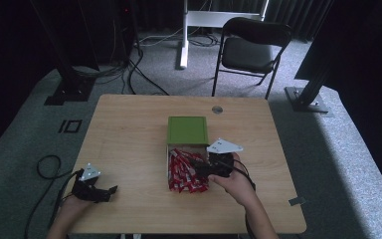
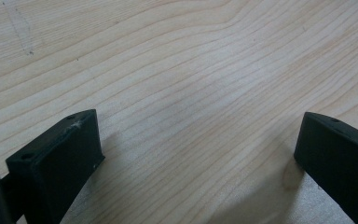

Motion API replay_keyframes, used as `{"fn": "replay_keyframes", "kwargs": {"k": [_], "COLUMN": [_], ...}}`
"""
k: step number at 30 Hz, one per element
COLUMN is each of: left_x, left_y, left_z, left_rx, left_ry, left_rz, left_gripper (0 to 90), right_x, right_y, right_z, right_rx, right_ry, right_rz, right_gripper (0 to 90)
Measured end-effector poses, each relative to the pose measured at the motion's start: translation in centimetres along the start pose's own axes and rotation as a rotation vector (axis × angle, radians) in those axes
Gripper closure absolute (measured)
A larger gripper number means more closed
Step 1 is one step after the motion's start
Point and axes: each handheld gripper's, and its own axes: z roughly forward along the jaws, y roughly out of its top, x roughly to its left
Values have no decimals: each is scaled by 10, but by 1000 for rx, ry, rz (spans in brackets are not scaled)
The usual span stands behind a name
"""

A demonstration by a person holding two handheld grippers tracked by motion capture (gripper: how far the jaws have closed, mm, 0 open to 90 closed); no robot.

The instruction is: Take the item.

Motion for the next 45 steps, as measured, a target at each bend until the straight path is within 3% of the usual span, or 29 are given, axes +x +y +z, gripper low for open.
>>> {"fn": "replay_keyframes", "kwargs": {"k": [10, 12, 16, 20, 22, 25, 29, 35, 45], "left_x": [0, 0, 0, 0, 0, 0, 0, 0, 0], "left_y": [0, 0, 0, 0, 0, 0, 0, 0, 0], "left_z": [0, 0, 0, 0, 0, 0, 0, 0, 0], "left_rx": [0, 0, 0, 0, 0, 0, 0, 0, 2], "left_ry": [0, 0, 0, 0, 1, 1, 0, 1, 0], "left_rz": [0, 2, 1, 1, 1, 2, 2, 3, 2], "left_gripper": [14, 15, 14, 14, 14, 15, 14, 14, 14], "right_x": [16, 17, 18, 19, 20, 23, 26, 29, 31], "right_y": [2, 2, 1, 3, 4, 5, 4, 1, -7], "right_z": [17, 20, 27, 37, 42, 49, 59, 72, 81], "right_rx": [28, 37, 73, 79, 96, 109, 126, 173, 216], "right_ry": [22, 22, 30, 80, 81, 49, 27, -27, -73], "right_rz": [-37, -49, -51, -43, -56, -66, -34, -30, -42], "right_gripper": [356, 438, 511, 551, 569, 605, 664, 691, 737]}}
